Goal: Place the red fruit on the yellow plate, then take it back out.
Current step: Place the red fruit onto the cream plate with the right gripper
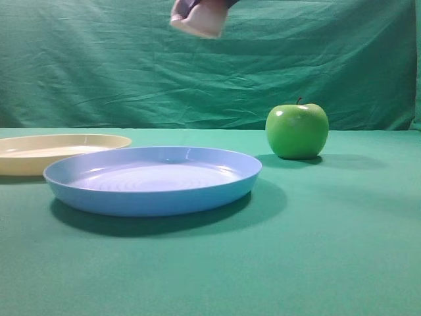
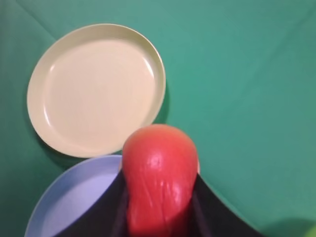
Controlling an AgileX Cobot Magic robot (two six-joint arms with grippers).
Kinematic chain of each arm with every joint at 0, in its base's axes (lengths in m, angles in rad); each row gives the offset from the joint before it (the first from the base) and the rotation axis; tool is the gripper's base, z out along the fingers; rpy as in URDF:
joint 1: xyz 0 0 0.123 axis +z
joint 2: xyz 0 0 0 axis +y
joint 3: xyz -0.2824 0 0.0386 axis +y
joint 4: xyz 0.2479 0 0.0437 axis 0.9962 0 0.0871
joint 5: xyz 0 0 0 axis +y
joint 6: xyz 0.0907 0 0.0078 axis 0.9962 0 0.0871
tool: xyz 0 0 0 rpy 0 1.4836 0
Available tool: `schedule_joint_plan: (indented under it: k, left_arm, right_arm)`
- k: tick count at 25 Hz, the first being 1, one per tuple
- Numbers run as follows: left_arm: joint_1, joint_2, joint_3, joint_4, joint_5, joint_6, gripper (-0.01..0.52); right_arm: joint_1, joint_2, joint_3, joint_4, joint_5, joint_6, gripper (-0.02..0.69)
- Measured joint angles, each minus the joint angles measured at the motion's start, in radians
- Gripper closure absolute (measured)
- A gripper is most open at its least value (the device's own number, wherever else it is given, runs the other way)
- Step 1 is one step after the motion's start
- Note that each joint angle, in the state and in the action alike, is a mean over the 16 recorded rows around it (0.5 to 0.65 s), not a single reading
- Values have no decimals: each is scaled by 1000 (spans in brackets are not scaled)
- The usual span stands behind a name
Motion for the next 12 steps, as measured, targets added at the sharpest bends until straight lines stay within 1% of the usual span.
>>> schedule_joint_plan:
  k: [4,7,9,12]
  left_arm:
    - [0,0,0,0,0,0,514]
    - [0,0,0,0,0,0,514]
    - [0,0,0,0,0,0,514]
    - [0,0,0,0,0,0,514]
  right_arm:
    - [44,99,-73,4,-52,-41,477]
    - [69,155,-104,11,-95,-68,457]
    - [82,185,-115,17,-124,-83,426]
    - [96,219,-122,26,-161,-102,350]
